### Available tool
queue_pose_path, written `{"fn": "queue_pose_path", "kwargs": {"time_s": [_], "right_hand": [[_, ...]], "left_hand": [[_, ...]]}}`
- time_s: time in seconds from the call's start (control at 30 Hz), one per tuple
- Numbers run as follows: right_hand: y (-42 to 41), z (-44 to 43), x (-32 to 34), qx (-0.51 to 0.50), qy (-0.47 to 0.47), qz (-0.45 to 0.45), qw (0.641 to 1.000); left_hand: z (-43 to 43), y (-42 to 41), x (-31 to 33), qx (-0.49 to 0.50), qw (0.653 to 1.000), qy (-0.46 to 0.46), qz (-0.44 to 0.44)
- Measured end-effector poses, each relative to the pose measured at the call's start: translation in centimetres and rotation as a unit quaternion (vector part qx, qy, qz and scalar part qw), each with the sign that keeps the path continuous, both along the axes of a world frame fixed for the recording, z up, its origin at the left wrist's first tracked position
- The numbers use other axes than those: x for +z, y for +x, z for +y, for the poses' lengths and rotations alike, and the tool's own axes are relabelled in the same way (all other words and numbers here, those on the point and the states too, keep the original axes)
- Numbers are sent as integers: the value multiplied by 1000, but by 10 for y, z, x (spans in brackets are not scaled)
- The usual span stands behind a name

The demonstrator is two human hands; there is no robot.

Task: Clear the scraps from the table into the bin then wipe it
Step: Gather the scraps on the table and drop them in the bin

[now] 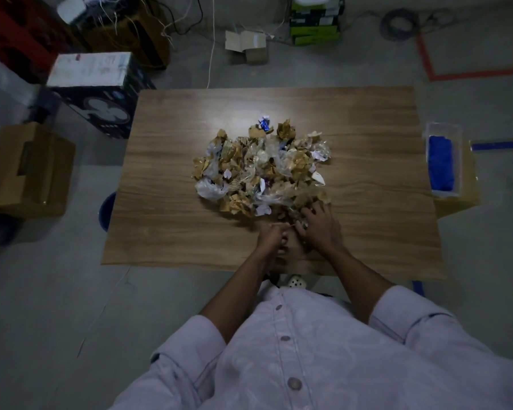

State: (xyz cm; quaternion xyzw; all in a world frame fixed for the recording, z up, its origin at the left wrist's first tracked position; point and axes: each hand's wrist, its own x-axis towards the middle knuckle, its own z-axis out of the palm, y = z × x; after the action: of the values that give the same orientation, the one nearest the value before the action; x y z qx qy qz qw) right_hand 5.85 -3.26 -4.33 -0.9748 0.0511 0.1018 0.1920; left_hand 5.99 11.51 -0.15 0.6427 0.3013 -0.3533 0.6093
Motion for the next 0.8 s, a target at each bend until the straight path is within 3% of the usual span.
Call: {"fn": "queue_pose_path", "kwargs": {"time_s": [0.13,0.27,0.47,0.73,0.8], "right_hand": [[-12,-1,10,14,152,-79,985],[-12,7,33,81,260,-166,948],[-8,21,44,58,295,-171,938],[-10,36,48,-83,306,-157,935],[-11,38,49,-67,339,-141,928]], "left_hand": [[3,21,10,84,993,-85,5],[-4,36,21,137,976,-168,-8],[-19,42,30,150,982,-109,19],[-20,33,40,244,948,-191,73],[-21,30,39,251,940,-205,104]]}}
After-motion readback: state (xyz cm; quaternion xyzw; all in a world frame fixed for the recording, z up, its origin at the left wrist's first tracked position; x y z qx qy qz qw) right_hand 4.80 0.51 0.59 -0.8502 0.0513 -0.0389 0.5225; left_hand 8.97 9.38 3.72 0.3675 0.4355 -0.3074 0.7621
